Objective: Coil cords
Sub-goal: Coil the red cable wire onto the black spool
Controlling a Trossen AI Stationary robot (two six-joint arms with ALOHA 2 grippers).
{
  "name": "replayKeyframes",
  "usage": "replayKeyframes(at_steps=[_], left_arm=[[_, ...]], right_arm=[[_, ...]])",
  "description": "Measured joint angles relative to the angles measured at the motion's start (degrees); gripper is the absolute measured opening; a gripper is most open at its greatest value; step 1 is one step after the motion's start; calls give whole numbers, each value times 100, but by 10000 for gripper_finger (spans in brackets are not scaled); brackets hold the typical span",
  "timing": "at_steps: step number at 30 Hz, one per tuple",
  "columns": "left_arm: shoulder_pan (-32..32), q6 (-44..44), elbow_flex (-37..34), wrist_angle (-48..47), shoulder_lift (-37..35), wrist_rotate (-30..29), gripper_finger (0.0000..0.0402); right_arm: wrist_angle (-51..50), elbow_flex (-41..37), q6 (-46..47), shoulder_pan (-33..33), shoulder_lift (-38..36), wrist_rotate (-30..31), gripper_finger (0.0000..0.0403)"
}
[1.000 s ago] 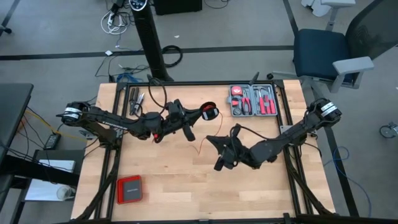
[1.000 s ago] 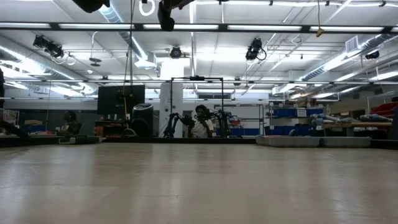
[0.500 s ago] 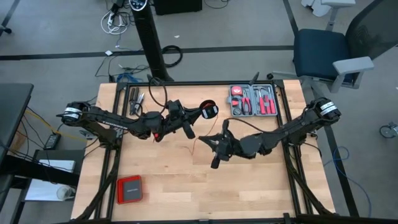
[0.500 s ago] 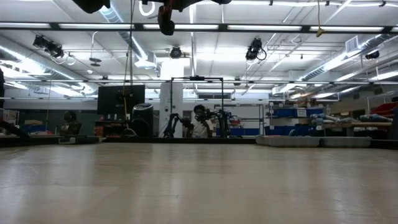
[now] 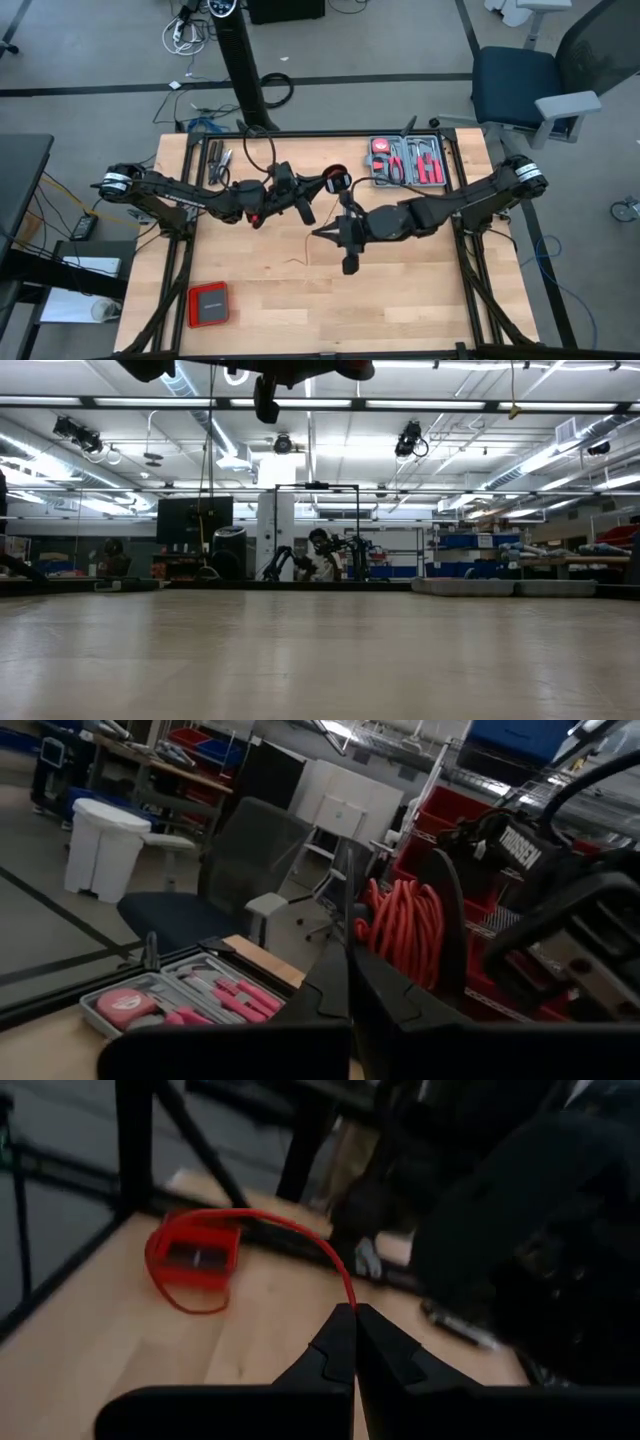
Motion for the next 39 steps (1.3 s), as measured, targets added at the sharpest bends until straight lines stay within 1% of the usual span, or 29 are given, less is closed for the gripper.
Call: replayKeyframes(at_steps=[5,9,13,19,25,27,31,36,39], left_arm=[[2,-161,0,-1,0,-18,3],[2,-164,0,-1,0,15,3],[4,-172,0,-4,0,28,3],[2,-258,0,-22,0,70,3],[2,-273,0,-57,0,70,3],[2,-274,0,-48,0,70,3],[2,-291,0,-26,0,70,3],[2,-297,0,-7,0,177,3],[2,-269,0,12,0,182,3]], right_arm=[[-1070,436,-129,-97,7,-79,0],[-1904,816,-703,-117,7,-164,0],[-2063,898,-1621,-117,7,-155,0],[-2475,900,-3463,-72,58,-71,0],[-2334,900,-4290,-94,57,170,0],[-2327,900,-4420,-156,69,157,0],[-2343,891,-4340,-375,133,181,0],[-1823,898,-4218,-414,133,157,0],[-1668,902,-4186,-371,131,322,0]])
